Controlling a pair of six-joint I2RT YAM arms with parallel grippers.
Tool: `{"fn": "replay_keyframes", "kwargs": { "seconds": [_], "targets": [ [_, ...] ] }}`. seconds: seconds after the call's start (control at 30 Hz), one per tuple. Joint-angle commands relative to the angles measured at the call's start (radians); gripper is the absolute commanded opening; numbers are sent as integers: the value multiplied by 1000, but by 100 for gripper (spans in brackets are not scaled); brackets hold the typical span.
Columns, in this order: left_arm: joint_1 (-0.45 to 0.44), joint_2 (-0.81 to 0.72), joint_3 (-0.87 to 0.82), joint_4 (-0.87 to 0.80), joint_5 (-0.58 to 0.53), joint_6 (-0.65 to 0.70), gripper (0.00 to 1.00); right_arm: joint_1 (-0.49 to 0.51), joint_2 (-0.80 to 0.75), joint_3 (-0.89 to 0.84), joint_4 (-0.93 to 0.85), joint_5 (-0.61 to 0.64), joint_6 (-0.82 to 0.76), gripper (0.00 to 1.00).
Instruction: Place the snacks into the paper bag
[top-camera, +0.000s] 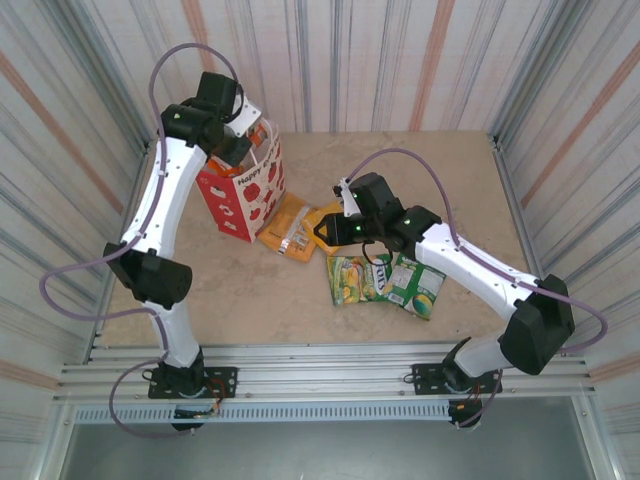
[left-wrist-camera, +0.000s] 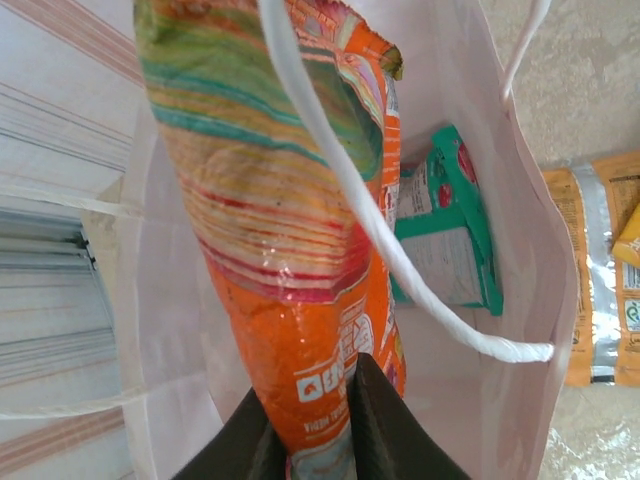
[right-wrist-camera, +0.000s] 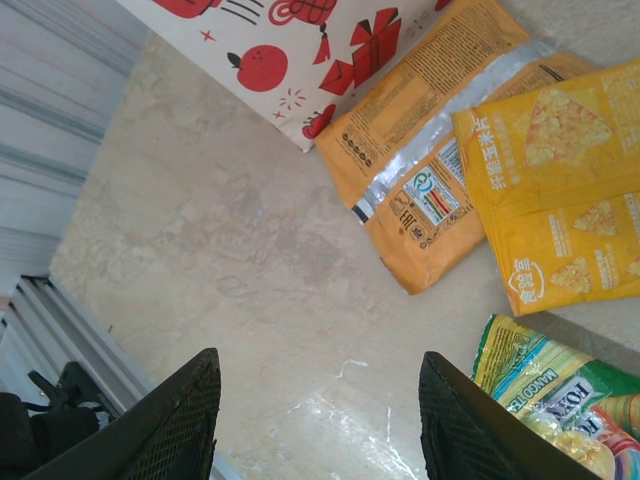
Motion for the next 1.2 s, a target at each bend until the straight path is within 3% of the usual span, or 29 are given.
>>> {"fn": "replay_keyframes", "kwargs": {
  "seconds": [0.0,0.1,0.23,0.5,0.67,1.17],
  "targets": [
    [-3,-8,32,-34,-26,-57,34,-6,15,25,-2,-17,-19,54],
    [-2,-19,102,-83,-41,-98,47,-6,-3,17,17,-10,-18,55],
    [-3,-80,114,-109,-45,-123,55,-16,-18,7,27,-4,-13,55],
    [5,-199,5,-199,168,-157,61,-21,-23,-3,16,-13,0,55],
    [36,-195,-79,-196,276,-117,64,-20,-27,-7,19,-20,4,55],
    [39,11,-10,-127,348,26,66,-20,-48,-30,23,-12,19,55]
  ]
}}
